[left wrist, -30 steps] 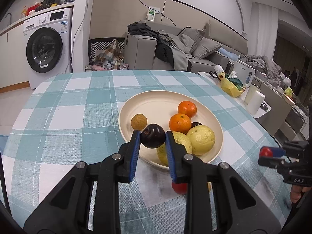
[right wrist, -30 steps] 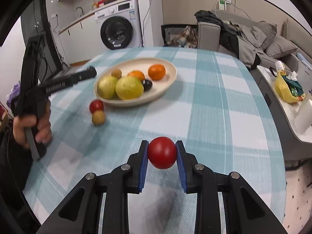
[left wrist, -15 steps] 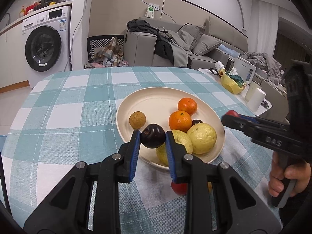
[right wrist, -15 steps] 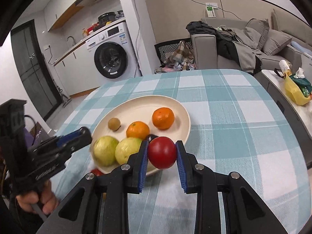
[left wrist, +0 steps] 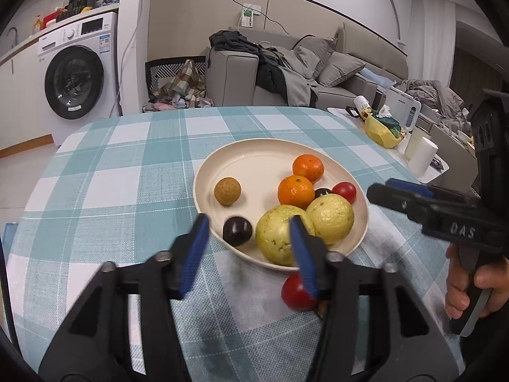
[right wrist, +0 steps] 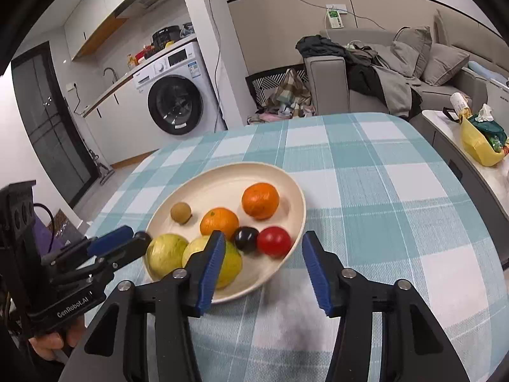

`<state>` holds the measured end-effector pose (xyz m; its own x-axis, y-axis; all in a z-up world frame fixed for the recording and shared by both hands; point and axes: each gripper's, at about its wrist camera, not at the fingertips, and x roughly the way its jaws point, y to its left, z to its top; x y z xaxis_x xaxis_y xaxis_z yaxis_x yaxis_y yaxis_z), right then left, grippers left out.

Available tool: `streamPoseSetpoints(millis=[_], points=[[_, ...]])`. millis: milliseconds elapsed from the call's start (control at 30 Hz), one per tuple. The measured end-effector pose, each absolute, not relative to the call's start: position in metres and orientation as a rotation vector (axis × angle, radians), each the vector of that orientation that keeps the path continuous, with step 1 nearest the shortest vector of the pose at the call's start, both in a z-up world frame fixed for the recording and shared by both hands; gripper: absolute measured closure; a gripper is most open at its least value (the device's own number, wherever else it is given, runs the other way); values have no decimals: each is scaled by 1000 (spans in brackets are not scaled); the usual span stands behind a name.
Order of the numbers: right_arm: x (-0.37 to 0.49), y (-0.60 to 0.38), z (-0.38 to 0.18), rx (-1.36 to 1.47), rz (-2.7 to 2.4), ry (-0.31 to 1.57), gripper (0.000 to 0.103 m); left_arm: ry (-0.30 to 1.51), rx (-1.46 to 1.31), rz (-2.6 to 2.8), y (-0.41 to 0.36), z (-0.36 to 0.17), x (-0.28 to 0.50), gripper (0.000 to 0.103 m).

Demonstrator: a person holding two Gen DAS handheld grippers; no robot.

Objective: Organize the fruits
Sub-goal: 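Lower the tomato onto the plate with the right tool while the left tool releases the plum, then move both open tools back to the tomato and brown fruit beside the plate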

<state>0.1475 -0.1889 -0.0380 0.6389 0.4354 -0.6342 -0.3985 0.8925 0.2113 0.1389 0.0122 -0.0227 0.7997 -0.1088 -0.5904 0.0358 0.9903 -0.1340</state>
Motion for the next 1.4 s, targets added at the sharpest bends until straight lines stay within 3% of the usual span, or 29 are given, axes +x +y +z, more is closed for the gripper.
streamPoseSetpoints(millis=[67,100,300,433,1400], points=[[141,-187,-39,33,473,745,27,616,-118,-61,13,-19,130,21],[138,-187,-40,23,477,745,17,605,-120,-58,14,-17,125,19],[120,-183,-39,-11,499,720,4,614,-109,-39,11,-18,107,10],[115,-180,-37,-20,521,723,2,603,-97,-34,7,-16,98,2],[106,-162,-46,-165,542,806,1,658,-110,-53,2,-21,90,1]])
